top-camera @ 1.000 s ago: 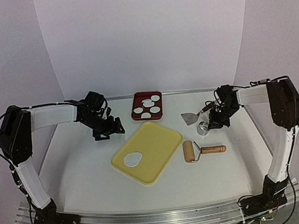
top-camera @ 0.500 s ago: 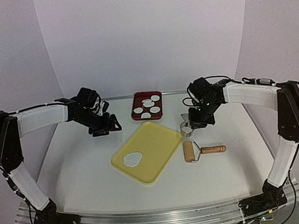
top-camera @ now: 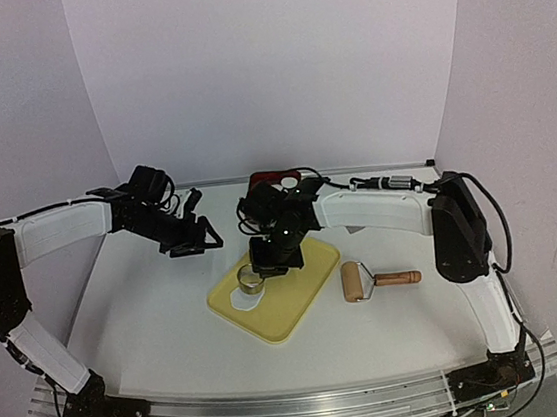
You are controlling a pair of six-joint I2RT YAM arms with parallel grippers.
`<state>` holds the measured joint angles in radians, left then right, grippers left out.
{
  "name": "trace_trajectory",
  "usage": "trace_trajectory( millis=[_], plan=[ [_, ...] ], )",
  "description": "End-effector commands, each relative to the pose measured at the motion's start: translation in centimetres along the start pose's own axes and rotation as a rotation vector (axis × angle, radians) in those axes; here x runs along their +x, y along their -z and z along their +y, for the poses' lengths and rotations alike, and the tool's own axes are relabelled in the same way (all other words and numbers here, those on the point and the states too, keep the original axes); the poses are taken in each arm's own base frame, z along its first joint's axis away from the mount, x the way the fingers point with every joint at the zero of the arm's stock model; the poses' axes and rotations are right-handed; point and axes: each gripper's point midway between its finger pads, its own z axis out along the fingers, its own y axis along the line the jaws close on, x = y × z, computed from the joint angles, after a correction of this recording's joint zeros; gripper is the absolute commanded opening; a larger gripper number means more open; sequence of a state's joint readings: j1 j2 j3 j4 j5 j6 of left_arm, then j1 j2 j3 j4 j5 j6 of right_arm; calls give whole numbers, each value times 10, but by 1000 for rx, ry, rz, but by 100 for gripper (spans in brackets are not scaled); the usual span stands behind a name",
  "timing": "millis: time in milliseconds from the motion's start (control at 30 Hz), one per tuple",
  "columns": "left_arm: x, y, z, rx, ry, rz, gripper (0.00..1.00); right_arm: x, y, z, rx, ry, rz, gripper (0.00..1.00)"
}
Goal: Roll out the dumpling wrappers from the dough
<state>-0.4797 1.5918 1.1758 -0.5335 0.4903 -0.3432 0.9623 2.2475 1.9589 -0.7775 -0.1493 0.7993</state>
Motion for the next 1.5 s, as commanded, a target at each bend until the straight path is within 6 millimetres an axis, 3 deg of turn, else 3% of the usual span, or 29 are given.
trace_trajectory(
  millis=[0, 167, 467, 600, 1467],
  plan=[
    [10, 11, -12, 61, -29, 3, 63, 2, 6, 9, 13, -40, 24, 0],
    [21, 5, -12, 92, -5, 35, 56, 14, -2, 8, 55, -51, 71, 0],
    [31, 1, -16, 146, -9, 60, 53, 20, -20, 18, 53, -37, 109, 0],
    [36, -4, -15, 158, -5, 81, 44, 20, -26, 22, 49, -27, 110, 0],
    [42, -25, -7, 170, 16, 155, 40, 9, -40, 12, 113, 8, 80, 0]
  ],
)
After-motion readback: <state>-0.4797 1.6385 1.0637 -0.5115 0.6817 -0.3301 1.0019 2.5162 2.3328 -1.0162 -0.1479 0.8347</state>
